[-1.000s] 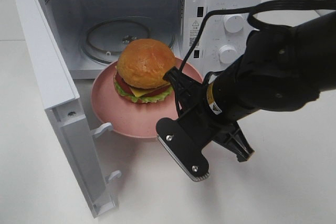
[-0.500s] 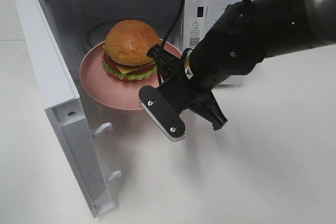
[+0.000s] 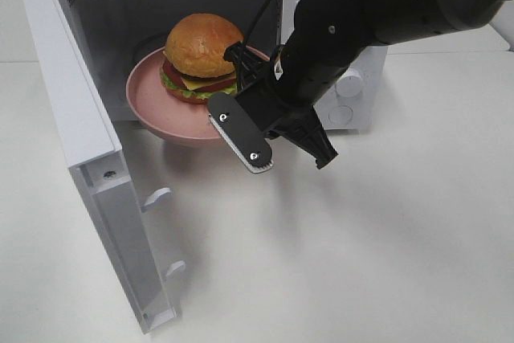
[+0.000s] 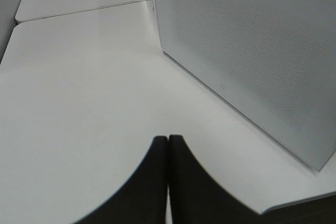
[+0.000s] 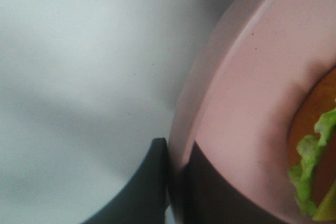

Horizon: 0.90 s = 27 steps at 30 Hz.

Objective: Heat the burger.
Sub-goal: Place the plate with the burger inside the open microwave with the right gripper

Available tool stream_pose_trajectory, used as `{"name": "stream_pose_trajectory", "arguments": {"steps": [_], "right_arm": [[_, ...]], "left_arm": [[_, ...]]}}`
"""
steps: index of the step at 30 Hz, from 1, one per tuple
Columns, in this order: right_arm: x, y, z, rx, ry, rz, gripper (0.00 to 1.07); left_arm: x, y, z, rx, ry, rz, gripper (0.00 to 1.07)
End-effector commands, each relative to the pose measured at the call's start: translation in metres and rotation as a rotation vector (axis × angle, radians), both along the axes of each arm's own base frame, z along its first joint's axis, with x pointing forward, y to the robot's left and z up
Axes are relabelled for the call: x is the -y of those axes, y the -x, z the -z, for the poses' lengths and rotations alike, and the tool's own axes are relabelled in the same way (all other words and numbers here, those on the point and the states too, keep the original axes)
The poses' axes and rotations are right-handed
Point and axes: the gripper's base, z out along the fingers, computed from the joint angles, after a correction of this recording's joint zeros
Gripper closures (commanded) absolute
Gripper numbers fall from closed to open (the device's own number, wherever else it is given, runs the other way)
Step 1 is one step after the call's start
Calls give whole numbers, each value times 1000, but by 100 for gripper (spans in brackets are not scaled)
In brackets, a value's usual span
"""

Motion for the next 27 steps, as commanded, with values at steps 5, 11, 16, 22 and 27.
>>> {"name": "stream_pose_trajectory", "arguments": {"steps": [5,11,16,22,27], "right_arm": [[-12,-24,-7,23,-39,28,107],[-26,-47,-9,-2,-71,92,107],[-39,-65,-14,-8,-102,153,107],[-51,-81,-8,-27,-117,207,107],[-56,-94,1,-77,-158,302,107]], "left_arm": [[0,2,0,28,-1,1,106],[0,2,0,28,-1,1,106],[0,2,0,28,-1,1,106],[0,2,0,28,-1,1,106],[0,2,0,28,-1,1,106]]}}
